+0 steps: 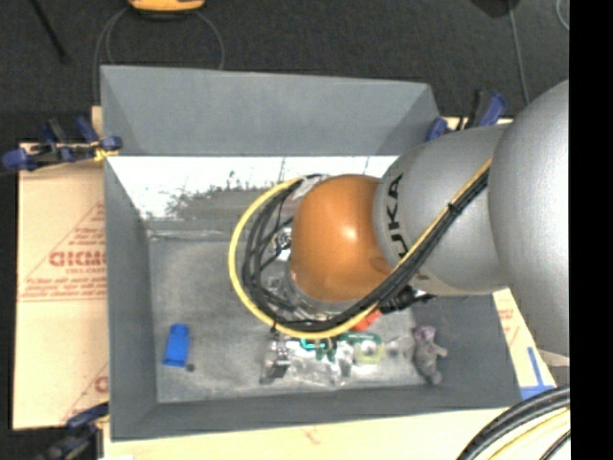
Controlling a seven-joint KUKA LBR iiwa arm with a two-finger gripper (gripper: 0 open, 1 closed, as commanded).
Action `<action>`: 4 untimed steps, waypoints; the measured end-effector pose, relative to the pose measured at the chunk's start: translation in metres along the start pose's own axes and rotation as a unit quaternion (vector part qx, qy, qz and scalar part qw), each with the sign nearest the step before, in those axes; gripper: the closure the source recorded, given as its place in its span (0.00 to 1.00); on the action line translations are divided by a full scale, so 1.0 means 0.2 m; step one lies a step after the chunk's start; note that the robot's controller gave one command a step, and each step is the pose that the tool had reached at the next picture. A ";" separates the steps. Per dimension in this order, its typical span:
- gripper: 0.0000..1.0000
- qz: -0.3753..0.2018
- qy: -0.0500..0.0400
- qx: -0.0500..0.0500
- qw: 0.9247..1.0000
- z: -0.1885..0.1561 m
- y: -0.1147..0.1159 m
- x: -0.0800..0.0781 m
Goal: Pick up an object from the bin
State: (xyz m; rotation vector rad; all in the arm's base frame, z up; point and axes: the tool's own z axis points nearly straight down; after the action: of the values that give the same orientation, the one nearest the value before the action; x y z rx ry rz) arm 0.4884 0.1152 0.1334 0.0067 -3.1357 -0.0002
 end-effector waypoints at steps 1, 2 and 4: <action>0.00 -0.011 -0.007 -0.001 1.000 0.27 -0.37 -0.10; 0.00 0.025 -0.003 0.000 1.000 0.16 -0.55 0.06; 0.00 0.084 -0.007 -0.002 0.996 0.29 -0.65 0.04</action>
Offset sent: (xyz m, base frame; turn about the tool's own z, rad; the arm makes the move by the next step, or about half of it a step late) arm 0.0186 -0.0840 -0.0634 -0.0184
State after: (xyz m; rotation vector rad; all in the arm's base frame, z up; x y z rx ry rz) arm 0.4807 -0.0146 0.0760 -0.2593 -3.1385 -0.0062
